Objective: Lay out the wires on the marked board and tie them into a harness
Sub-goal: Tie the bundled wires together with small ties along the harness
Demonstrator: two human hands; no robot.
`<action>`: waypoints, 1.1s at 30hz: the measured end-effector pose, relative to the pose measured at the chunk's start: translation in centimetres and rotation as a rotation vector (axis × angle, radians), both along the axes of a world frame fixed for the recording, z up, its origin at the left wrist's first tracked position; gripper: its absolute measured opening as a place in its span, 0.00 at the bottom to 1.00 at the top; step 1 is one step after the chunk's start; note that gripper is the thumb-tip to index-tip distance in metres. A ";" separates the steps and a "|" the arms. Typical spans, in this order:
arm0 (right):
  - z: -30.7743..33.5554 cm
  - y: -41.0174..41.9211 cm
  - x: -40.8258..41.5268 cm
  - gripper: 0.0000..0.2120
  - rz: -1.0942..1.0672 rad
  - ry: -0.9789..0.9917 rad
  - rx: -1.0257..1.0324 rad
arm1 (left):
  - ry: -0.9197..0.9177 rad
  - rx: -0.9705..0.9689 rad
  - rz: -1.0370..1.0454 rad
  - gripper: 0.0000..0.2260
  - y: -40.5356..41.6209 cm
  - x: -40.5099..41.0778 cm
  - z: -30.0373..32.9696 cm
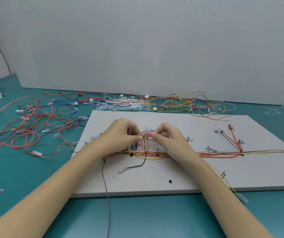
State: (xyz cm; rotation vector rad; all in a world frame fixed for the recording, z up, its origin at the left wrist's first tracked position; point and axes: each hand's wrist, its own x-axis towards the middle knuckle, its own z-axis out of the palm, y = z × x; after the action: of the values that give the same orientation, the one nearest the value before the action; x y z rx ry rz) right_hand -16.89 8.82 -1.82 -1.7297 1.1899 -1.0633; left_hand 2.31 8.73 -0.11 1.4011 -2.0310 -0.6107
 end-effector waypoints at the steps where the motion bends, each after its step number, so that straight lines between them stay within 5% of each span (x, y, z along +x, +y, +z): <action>1: 0.0 0.0 0.0 0.10 0.003 0.000 -0.007 | 0.000 -0.008 0.006 0.01 0.0 0.0 0.0; 18: -0.2 0.4 0.3 0.08 -0.111 0.158 0.006 | 0.016 0.014 -0.026 0.02 -0.3 0.2 -0.3; 28: 0.5 0.2 -0.1 0.07 0.036 -0.146 0.245 | 0.048 0.019 -0.061 0.01 -0.3 -0.1 -0.5; 33: 0.6 0.6 0.1 0.08 0.055 -0.109 0.144 | 0.028 -0.019 -0.066 0.01 -0.1 -0.2 -0.4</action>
State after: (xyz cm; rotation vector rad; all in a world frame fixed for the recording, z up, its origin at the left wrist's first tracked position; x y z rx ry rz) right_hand -16.76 9.44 -1.23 -1.5653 1.1169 -1.0006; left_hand 2.10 8.66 -0.50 1.3128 -2.0625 -0.6340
